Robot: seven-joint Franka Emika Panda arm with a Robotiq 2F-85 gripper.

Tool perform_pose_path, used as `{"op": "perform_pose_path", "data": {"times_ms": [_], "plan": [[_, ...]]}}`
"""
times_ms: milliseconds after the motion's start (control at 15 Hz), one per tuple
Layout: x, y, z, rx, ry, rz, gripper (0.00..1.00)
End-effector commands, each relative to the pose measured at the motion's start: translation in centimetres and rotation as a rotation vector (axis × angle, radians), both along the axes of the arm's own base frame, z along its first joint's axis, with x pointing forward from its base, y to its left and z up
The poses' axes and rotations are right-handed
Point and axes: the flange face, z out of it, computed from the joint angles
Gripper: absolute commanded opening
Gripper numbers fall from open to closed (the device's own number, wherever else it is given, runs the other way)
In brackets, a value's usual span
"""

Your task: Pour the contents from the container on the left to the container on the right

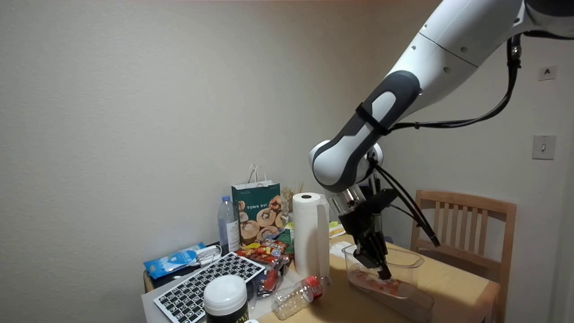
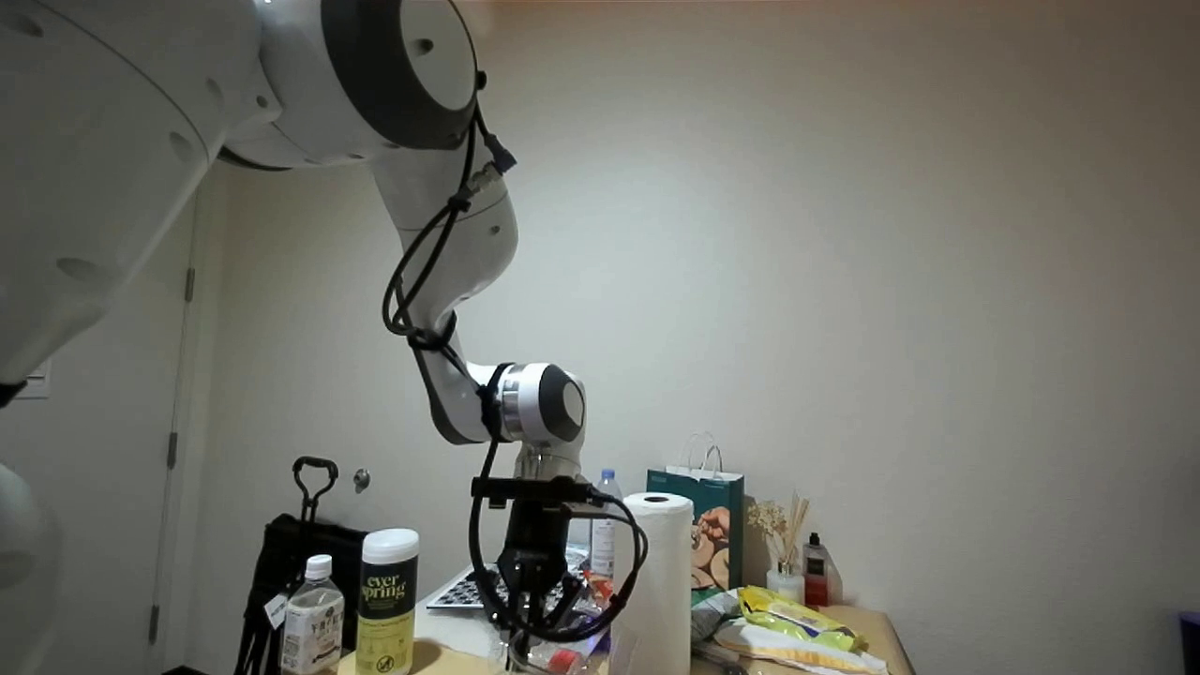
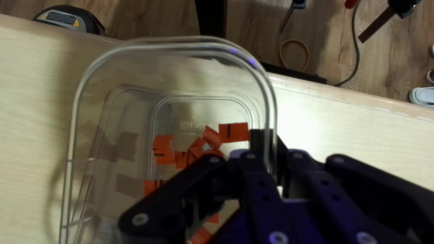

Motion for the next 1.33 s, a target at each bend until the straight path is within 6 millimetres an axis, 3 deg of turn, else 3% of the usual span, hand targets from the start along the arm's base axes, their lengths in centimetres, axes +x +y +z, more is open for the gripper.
{"op": "perform_pose_path", "data": {"times_ms": [0,133,267,467,600,667,800,1000,1267], "plan": [[-0.2,-1.5,4.0,0.034,-0.044,-0.064,0.06],[0.0,-1.9,4.6,0.142,-0.071,-0.114,0.06],[0.1,-2.6,4.0,0.250,-0.094,-0.147,0.06],[0.4,-3.8,1.0,0.383,-0.170,-0.141,0.05],[0.3,-3.4,-1.6,0.296,-0.132,-0.179,0.05],[0.6,-3.8,0.3,0.330,-0.140,-0.160,0.07],[0.4,-3.7,-1.8,0.320,-0.121,-0.170,0.07],[1.3,-3.7,-0.7,0.365,-0.146,-0.143,0.06],[2.5,-3.8,3.4,0.412,-0.108,-0.149,0.06]]}}
